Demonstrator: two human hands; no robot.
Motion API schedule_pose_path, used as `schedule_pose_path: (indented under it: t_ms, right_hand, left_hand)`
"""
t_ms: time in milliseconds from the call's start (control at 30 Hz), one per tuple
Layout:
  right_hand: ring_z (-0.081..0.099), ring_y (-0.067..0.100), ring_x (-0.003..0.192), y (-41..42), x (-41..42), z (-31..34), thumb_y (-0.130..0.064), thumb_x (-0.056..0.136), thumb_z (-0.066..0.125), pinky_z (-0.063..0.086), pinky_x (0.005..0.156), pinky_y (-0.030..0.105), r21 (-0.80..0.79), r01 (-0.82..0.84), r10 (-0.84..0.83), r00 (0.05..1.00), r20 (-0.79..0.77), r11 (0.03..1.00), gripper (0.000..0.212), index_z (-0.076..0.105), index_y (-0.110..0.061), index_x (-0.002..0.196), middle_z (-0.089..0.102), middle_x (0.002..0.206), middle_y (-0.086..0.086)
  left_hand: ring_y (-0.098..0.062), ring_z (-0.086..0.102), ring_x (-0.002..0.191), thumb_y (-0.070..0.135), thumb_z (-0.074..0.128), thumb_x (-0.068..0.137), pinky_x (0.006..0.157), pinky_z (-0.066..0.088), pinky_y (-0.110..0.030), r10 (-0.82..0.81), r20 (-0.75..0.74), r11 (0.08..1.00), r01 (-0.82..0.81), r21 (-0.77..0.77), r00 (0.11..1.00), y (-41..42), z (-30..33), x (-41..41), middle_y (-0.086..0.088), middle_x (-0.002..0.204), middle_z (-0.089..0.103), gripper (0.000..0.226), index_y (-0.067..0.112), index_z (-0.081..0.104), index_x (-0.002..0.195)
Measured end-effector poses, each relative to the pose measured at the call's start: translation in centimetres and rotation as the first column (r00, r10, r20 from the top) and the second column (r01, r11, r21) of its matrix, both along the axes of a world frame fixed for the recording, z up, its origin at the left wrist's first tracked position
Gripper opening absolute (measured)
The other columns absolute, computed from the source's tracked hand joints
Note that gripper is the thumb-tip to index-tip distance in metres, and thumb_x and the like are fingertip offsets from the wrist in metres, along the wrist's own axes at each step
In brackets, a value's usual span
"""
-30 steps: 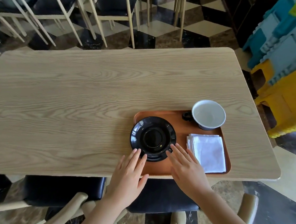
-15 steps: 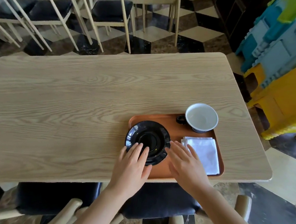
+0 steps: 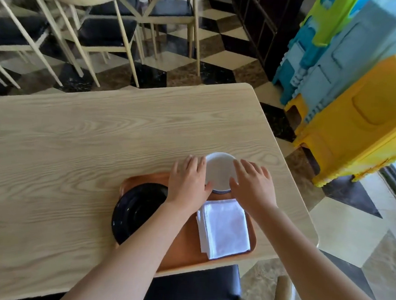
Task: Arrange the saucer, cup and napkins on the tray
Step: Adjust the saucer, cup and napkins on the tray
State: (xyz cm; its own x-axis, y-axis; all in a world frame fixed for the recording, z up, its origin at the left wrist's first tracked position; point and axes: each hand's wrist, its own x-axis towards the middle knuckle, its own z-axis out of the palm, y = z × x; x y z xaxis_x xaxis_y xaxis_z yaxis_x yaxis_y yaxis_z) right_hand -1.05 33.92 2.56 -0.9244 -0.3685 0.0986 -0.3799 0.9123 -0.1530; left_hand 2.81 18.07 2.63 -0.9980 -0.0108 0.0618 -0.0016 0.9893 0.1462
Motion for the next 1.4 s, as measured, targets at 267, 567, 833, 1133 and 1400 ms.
schedule_pose_path:
  t_ms: [267,567,833,1133,1400]
  right_hand:
    - [0.055,0.031,0.111,-0.2,0.3,0.8,-0.012,0.085,0.052,0.046,0.085,0.038,-0.344,0.132,-0.044,0.966,0.253,0.929,0.051,0.04,-0.012,0.135,0.051,0.136,0.008]
    - [0.058,0.028,0.106,-1.0,1.0,0.9,-0.004,0.081,0.056,0.044,0.084,0.03,-0.438,0.142,-0.02,0.962,0.273,0.888,0.05,0.05,-0.011,0.13,0.062,0.124,0.008]
    - [0.06,0.027,0.099,-1.1,1.8,0.4,-0.007,0.082,0.056,0.043,0.076,0.027,-0.429,0.105,0.017,0.963,0.27,0.897,0.051,0.046,-0.013,0.132,0.062,0.121,0.009]
    - [0.058,0.025,0.105,-0.2,2.7,0.6,-0.014,0.085,0.057,0.05,0.078,0.036,-0.42,0.058,0.042,0.973,0.225,0.906,0.047,0.046,-0.013,0.131,0.055,0.132,0.004]
    - [0.032,0.019,0.133,5.7,8.3,-3.8,-0.036,0.079,0.063,0.033,0.105,0.039,-0.043,-0.264,0.266,0.961,0.074,0.964,0.057,0.047,-0.021,0.131,0.042,0.143,0.008]
  left_hand:
    - [-0.032,0.059,0.105,0.033,0.061,0.083,0.086,0.048,-0.042,0.059,0.031,0.951,-0.066,0.303,0.998,0.1,-0.7,0.1,-0.015,0.118,0.063,0.064,0.008,0.038,0.137]
    - [-0.019,0.05,0.12,0.034,0.065,0.082,0.093,0.036,-0.021,0.1,0.111,0.849,-0.143,0.509,0.989,-1.9,-0.2,1.9,-0.004,0.133,0.055,0.066,0.019,0.037,0.14]
    - [-0.018,0.051,0.117,0.031,0.067,0.081,0.089,0.033,-0.017,0.101,0.113,0.84,-0.146,0.523,0.988,-2.5,-0.1,2.9,-0.006,0.127,0.058,0.067,0.019,0.036,0.14]
    - [-0.023,0.05,0.115,0.027,0.063,0.085,0.094,0.035,-0.024,0.085,-0.033,0.922,-0.066,0.381,0.996,-2.4,0.7,4.4,-0.01,0.123,0.058,0.06,0.01,0.039,0.137]
    - [-0.029,0.05,0.122,0.032,0.047,0.085,0.095,0.049,-0.04,-0.268,-0.042,0.943,0.271,0.192,0.962,3.6,-3.6,10.8,-0.013,0.13,0.055,0.045,0.014,0.051,0.127]
